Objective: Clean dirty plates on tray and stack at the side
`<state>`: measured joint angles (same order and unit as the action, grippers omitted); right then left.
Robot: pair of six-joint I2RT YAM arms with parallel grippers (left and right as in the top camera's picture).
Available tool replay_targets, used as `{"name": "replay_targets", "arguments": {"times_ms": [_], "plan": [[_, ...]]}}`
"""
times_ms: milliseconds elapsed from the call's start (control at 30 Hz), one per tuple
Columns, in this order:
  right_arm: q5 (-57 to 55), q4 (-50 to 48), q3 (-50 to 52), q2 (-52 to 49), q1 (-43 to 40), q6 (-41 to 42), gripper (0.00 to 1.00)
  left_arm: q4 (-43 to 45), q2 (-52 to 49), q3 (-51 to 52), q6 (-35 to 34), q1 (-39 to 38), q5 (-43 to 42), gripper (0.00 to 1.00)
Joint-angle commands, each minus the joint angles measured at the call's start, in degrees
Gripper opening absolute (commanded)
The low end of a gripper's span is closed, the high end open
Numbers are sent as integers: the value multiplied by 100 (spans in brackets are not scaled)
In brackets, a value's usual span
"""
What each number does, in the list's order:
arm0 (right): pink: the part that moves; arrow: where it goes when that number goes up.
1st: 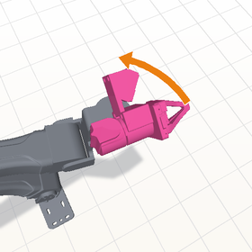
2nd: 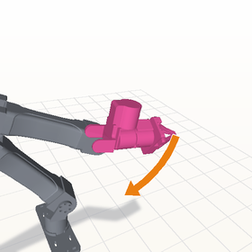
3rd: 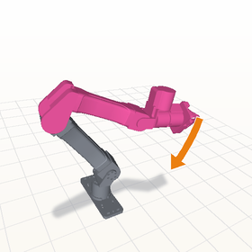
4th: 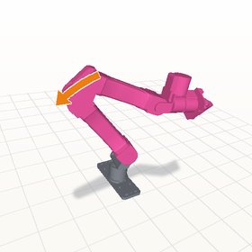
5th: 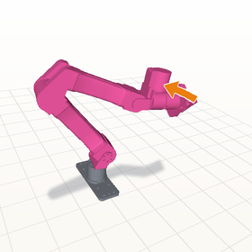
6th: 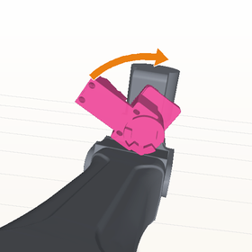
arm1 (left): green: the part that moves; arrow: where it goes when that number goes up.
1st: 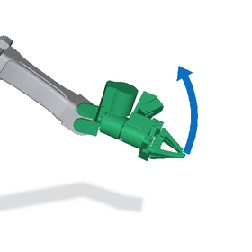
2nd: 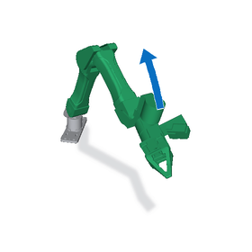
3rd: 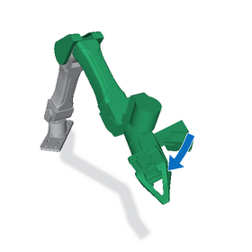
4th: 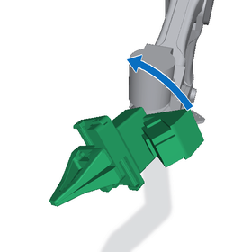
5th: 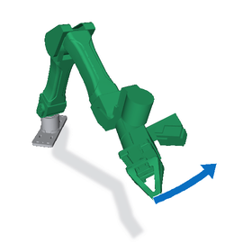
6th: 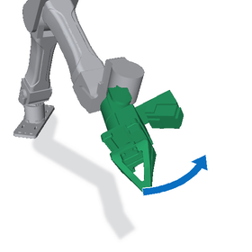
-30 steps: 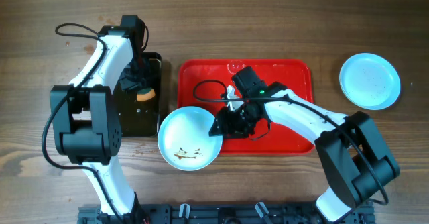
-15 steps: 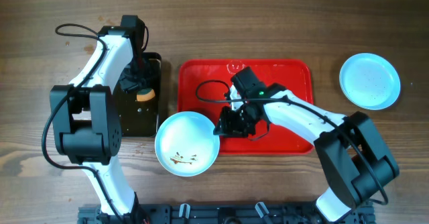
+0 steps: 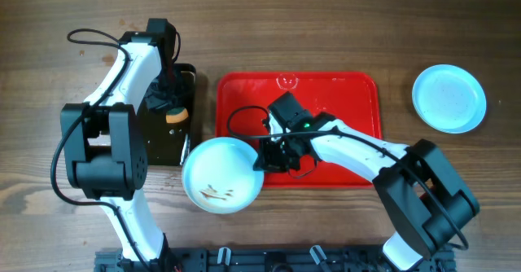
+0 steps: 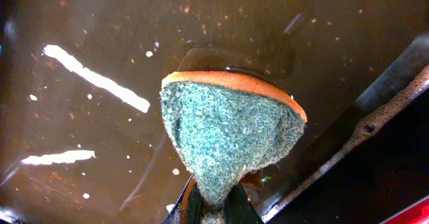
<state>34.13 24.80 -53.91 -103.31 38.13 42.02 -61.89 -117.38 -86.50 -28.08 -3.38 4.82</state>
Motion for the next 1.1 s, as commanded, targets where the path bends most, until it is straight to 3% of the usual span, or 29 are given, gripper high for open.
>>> {"name": "replay_targets", "arguments": {"times_ms": [0,200,367,600,733,867,1067], "plan": [[-87,-2,31,-361,50,254,4,-26,-72,42,92,-4,13,4],[-505,-35,28,-459,-240,308,5,-26,-72,42,92,-4,11,4],[-520,33,28,-435,-1626,-24,4,-11,-72,42,96,-4,-57,4],[-455,505,28,-433,-3377,-1095,5,243,-72,55,1246,107,-439,4],[-452,780,28,-433,-3595,-1587,4,765,-72,601,1722,291,-435,4],[-452,844,28,-433,-3595,-1679,4,1550,-76,1513,1738,474,-579,4],[-409,866,28,-433,-3595,-1681,4,1384,306,1351,1368,455,-610,4]]}}
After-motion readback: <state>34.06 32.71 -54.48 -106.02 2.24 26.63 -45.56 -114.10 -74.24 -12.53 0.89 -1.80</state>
